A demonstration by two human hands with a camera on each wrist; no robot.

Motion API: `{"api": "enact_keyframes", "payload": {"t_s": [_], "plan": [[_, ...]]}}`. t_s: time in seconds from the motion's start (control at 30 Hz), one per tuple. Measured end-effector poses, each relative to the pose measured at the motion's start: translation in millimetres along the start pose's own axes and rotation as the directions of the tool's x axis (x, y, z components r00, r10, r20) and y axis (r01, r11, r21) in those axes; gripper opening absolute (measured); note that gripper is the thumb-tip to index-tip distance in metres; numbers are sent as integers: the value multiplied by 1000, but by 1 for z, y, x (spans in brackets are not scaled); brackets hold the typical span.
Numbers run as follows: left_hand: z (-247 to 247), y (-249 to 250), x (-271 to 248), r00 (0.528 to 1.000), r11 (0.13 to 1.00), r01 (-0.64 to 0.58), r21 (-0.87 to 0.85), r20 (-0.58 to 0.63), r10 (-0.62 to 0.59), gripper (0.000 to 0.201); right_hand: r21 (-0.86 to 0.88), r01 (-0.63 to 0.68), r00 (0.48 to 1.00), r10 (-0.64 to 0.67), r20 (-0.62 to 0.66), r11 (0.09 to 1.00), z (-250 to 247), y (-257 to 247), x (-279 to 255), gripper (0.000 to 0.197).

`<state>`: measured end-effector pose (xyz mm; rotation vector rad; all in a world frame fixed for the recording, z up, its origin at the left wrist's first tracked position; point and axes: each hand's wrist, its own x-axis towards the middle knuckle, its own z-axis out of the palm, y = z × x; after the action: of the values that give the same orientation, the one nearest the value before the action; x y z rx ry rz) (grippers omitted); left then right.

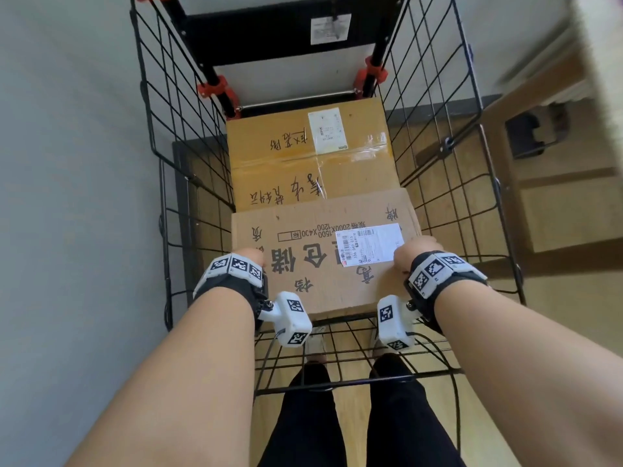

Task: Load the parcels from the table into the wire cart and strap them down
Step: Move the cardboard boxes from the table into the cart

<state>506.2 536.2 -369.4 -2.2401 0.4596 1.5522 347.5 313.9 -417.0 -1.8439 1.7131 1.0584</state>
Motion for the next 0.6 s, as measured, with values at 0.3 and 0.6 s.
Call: {"api": "enact_keyframes", "payload": {"t_s": [0.3,0.6], "plan": [[10,18,20,992,998,35,-49,119,-29,36,218,-94,995,88,38,971,17,0,12,49],[25,13,28,992,999,30,23,124,-32,36,259,-55,996,34,83,964,25,-5,18,49]]}}
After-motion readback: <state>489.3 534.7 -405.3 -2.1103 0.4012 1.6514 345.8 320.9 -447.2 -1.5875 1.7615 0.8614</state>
